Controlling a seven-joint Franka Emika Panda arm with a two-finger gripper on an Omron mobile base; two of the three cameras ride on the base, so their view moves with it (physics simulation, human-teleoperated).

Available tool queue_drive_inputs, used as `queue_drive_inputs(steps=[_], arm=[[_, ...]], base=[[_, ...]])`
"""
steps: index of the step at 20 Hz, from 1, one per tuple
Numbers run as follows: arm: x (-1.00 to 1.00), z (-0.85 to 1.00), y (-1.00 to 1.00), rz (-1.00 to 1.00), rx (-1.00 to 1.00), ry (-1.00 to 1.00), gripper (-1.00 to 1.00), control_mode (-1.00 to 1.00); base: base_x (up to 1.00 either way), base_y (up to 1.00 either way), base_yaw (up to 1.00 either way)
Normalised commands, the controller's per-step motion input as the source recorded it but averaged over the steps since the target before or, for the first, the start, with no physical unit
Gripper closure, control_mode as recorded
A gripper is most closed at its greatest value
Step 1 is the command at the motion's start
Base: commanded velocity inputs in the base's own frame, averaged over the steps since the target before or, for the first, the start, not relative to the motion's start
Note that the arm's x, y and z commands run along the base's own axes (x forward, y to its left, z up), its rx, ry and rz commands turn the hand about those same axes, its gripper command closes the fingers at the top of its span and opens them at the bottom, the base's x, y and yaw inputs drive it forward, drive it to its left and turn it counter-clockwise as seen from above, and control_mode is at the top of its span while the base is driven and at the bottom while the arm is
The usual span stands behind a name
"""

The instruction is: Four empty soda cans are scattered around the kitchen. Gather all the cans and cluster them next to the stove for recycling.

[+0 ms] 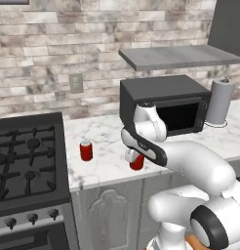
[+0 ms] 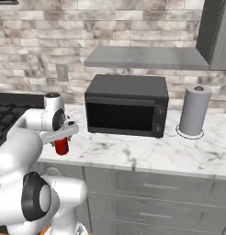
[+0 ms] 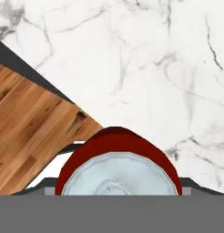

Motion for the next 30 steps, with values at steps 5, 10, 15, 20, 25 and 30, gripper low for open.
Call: queue_drive_inputs(steps=[5,10,15,20,25,30], arm=[[0.0,0.0,0.0,0.0,0.0,0.0,1.0,1.0],[0.0,0.0,0.0,0.0,0.0,0.0,1.0,1.0],[0.0,0.0,0.0,0.0,0.0,0.0,1.0,1.0],[0.0,0.0,0.0,0.0,0.0,0.0,1.0,1.0],[0.0,0.0,0.0,0.0,0.0,0.0,1.0,1.0],[0.14,0.0,-0.09,-0.1,0.0,0.0,1.0,-1.0]], base=[[0.34,0.73,0.0],[0.1,0.53,-0.05],[0.07,0.11,0.0],[0.0,0.0,0.0],[0.0,0.0,0.0],[0.0,0.0,-0.01]])
